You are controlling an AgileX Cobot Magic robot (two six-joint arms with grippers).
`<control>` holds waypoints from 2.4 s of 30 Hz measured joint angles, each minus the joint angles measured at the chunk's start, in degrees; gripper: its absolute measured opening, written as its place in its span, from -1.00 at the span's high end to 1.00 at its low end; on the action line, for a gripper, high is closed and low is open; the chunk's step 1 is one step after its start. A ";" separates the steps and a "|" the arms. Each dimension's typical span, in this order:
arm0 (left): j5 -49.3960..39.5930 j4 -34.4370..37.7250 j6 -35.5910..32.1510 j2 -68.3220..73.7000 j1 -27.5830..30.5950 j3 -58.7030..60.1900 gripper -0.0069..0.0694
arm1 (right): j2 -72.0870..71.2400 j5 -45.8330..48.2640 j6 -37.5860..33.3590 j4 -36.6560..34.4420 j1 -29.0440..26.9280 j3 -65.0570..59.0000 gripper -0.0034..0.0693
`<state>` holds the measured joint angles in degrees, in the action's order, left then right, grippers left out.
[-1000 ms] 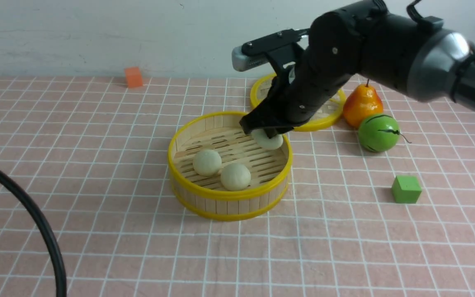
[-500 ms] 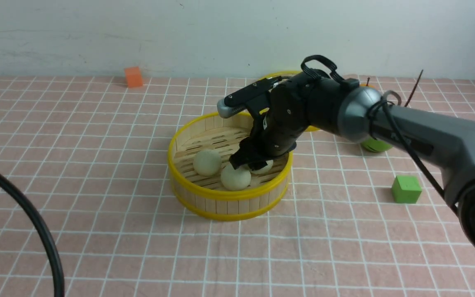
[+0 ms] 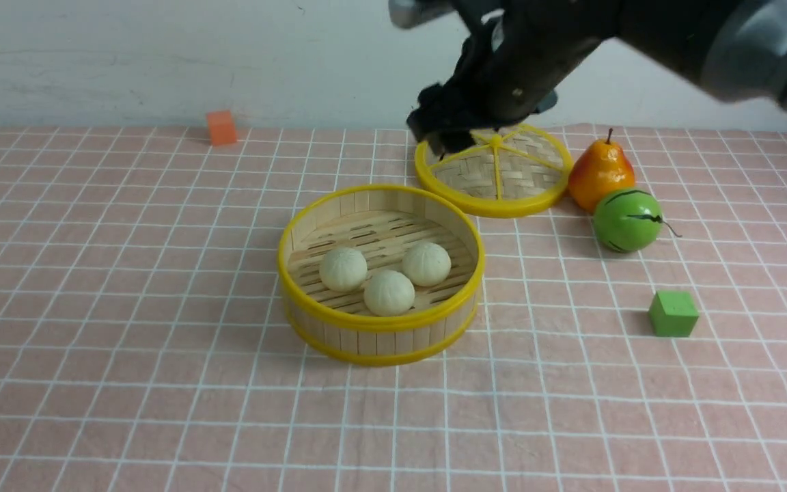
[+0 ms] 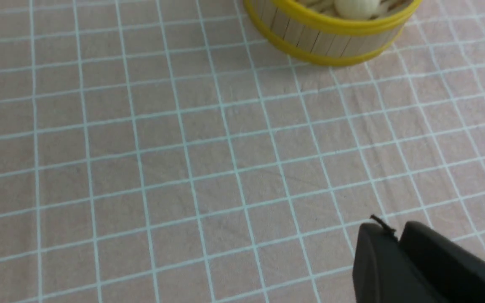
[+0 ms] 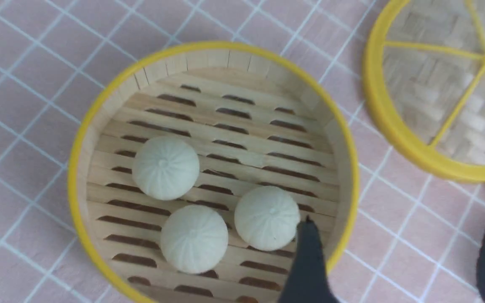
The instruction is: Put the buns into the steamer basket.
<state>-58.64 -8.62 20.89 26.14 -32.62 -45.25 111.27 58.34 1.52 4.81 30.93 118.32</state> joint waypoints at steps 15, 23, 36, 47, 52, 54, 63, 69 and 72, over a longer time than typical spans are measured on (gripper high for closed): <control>16.62 -2.20 0.00 -18.10 0.00 20.23 0.60 | -23.21 13.94 -12.34 -12.28 0.00 -4.87 0.96; 15.02 -2.20 0.00 -18.10 0.00 20.93 0.58 | -48.80 -2.21 -12.65 -14.64 0.00 -30.93 0.96; 14.89 -2.24 0.00 -18.10 0.00 20.93 0.58 | -69.81 -17.06 -12.65 -14.97 0.00 -56.63 0.94; 14.83 -2.32 0.00 -18.10 0.00 20.93 0.58 | -72.26 -17.11 -12.65 -14.79 0.00 -67.53 0.92; 14.78 -2.38 0.00 -18.10 0.00 20.93 0.55 | -72.54 -18.44 -11.86 -14.09 0.00 -69.12 0.93; 14.78 -2.38 0.00 -18.10 0.00 20.93 0.55 | -73.93 -21.51 -10.11 -11.61 0.00 -71.53 0.96; 14.78 -2.38 0.00 -18.10 0.00 20.93 0.52 | -90.83 -30.19 4.69 -0.58 -11.68 -91.56 0.96; 14.78 -2.38 0.00 -18.10 0.00 20.93 0.51 | -105.32 -30.95 6.89 -0.17 -24.00 -104.02 0.96; 14.70 -2.38 0.00 -18.10 0.00 20.93 0.50 | -111.20 -33.00 6.88 -0.94 -28.21 -111.87 0.96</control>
<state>-43.94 -11.00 20.89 8.04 -32.62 -24.32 0.07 25.34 8.40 3.86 2.72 6.45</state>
